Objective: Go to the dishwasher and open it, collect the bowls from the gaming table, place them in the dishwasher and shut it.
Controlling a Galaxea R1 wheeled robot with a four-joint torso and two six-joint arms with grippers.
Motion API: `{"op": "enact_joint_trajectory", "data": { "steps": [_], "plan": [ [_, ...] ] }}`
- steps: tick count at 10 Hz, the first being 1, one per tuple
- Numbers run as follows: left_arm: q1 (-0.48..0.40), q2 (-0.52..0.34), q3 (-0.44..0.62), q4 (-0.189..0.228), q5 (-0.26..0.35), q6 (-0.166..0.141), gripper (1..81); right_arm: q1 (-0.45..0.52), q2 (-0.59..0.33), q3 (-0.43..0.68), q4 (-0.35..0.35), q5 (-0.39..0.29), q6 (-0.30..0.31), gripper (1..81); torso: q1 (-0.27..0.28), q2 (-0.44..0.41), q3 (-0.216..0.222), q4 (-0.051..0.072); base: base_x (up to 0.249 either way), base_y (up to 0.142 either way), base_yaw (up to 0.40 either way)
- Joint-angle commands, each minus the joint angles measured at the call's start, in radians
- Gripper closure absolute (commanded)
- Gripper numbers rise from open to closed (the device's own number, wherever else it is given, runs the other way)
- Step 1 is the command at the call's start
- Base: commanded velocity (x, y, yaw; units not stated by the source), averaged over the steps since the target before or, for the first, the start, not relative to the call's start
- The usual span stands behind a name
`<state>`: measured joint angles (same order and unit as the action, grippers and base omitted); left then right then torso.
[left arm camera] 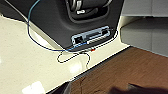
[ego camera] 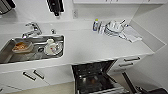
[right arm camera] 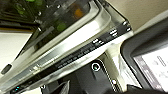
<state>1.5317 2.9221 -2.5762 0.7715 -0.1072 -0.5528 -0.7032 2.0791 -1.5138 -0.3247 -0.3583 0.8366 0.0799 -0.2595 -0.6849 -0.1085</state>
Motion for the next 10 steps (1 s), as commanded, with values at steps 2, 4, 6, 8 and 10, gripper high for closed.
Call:
{"op": "enact_joint_trajectory", "data": {
  "steps": [2,4,6,8,10],
  "plan": [
    [0.018,-0.012,-0.002,-0.075,0.055,-0.006,1.0,-0.327,0.002,-0.075,-0.014,0.078,-0.114,1.0,0.0,0.0,0.0,0.0,0.0,0.0,0.0],
    [0.017,-0.018,-0.002,-0.078,0.054,-0.004,1.0,-0.445,0.069,-0.143,-0.014,0.145,-0.155,1.0,0.0,0.0,0.0,0.0,0.0,0.0,0.0],
    [0.009,-0.021,-0.002,-0.089,0.052,-0.006,1.0,-0.532,0.149,-0.227,-0.014,0.179,-0.188,1.0,0.064,-0.1,0.0,0.0,0.0,0.0,0.0],
    [0.002,-0.023,-0.002,-0.09,0.052,-0.004,1.0,-0.566,0.199,-0.275,-0.013,0.197,-0.206,1.0,0.08,-0.126,0.0,0.0,0.0,0.0,0.0],
    [0.0,-0.021,-0.002,-0.092,0.052,-0.006,1.0,-0.569,0.236,-0.279,-0.014,0.197,-0.206,1.0,0.119,-0.19,0.0,0.0,0.0,0.0,0.0]
  ]
}}
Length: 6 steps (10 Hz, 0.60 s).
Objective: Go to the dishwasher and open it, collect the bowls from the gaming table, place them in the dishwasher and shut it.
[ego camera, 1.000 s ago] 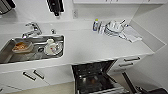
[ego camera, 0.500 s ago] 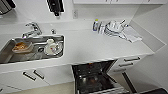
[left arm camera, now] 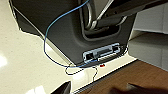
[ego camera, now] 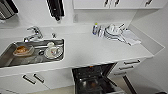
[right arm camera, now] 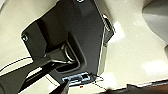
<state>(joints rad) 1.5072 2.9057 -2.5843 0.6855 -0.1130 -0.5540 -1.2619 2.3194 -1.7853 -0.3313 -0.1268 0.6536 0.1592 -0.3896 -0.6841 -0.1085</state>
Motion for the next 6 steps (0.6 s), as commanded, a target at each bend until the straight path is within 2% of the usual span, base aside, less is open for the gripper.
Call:
{"op": "enact_joint_trajectory", "data": {
  "steps": [1,6],
  "plan": [
    [0.025,-0.005,0.006,-0.006,0.058,-0.004,1.0,-0.011,0.016,-0.023,-0.008,-0.034,-0.022,1.0,0.063,-0.097,0.0,0.0,0.0,0.0,0.0],
    [0.025,-0.008,0.006,-0.001,0.059,-0.003,1.0,-0.005,0.11,-0.115,-0.003,-0.022,-0.02,1.0,0.172,-0.271,0.001,0.0,0.0,0.0,0.0]
  ]
}}
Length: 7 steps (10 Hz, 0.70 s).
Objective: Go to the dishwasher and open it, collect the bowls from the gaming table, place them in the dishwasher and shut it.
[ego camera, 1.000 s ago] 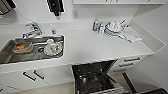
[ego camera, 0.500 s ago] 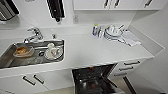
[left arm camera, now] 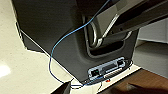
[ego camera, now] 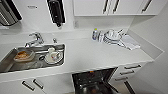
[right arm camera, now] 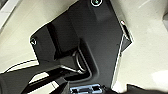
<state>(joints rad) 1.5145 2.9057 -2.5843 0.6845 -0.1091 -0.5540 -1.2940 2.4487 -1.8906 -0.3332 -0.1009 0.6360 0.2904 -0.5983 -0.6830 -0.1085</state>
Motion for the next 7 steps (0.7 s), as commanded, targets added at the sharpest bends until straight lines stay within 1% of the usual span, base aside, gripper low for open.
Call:
{"op": "enact_joint_trajectory", "data": {
  "steps": [1,3,7],
  "plan": [
    [0.017,-0.008,0.006,-0.005,0.055,-0.003,1.0,0.031,-0.003,-0.023,-0.001,-0.048,-0.001,1.0,0.062,-0.096,0.0,0.0,0.0,0.0,0.0],
    [0.017,-0.009,0.006,-0.006,0.055,-0.003,1.0,0.052,0.04,-0.071,0.01,-0.049,-0.001,1.0,0.106,-0.166,0.0,0.0,0.0,0.0,0.0],
    [0.017,-0.016,0.006,-0.016,0.055,-0.004,1.0,0.097,0.113,-0.128,0.011,-0.053,0.004,1.0,0.192,-0.304,0.001,0.0,0.0,0.0,0.0]
  ]
}}
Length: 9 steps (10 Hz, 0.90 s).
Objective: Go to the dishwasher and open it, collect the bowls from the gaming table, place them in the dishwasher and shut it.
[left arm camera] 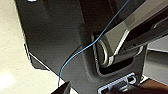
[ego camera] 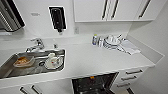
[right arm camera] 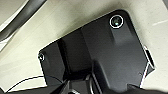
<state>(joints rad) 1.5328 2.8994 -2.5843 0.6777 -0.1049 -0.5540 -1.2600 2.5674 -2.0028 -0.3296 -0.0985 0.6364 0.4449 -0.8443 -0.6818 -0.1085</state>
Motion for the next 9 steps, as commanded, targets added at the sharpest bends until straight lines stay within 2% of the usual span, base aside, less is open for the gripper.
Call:
{"op": "enact_joint_trajectory", "data": {
  "steps": [1,3,4,5,6,7,9],
  "plan": [
    [-0.001,-0.011,0.006,-0.007,0.05,-0.004,1.0,0.076,0.003,-0.02,0.007,-0.053,0.008,1.0,0.061,-0.095,0.0,0.0,0.0,0.0,0.0],
    [-0.001,-0.009,0.006,-0.007,0.05,-0.003,1.0,0.109,0.009,-0.007,0.007,-0.052,0.009,1.0,0.109,-0.17,0.0,0.0,0.0,0.0,0.0],
    [-0.001,-0.009,0.006,-0.006,0.051,-0.004,1.0,0.13,0.015,0.001,0.006,-0.05,0.009,1.0,0.195,-0.303,0.0,0.0,0.0,0.0,0.0],
    [-0.001,-0.011,0.006,-0.006,0.05,-0.003,1.0,0.151,0.021,0.006,0.004,-0.05,0.011,1.0,0.154,-0.241,0.0,0.0,0.0,0.0,0.0],
    [-0.001,-0.012,0.006,-0.007,0.051,-0.004,1.0,0.176,0.026,0.006,0.007,-0.049,0.015,1.0,0.176,-0.276,0.001,0.0,0.0,0.0,0.0],
    [-0.001,-0.012,0.006,-0.007,0.051,-0.004,1.0,0.199,0.027,0.01,0.007,-0.04,0.038,1.0,0.131,-0.208,0.001,0.0,0.0,0.0,0.0],
    [-0.001,-0.014,0.006,-0.006,0.053,-0.004,1.0,0.25,0.027,0.021,0.009,0.031,0.104,1.0,0.165,-0.261,0.001,0.0,0.0,0.0,0.0]
  ]
}}
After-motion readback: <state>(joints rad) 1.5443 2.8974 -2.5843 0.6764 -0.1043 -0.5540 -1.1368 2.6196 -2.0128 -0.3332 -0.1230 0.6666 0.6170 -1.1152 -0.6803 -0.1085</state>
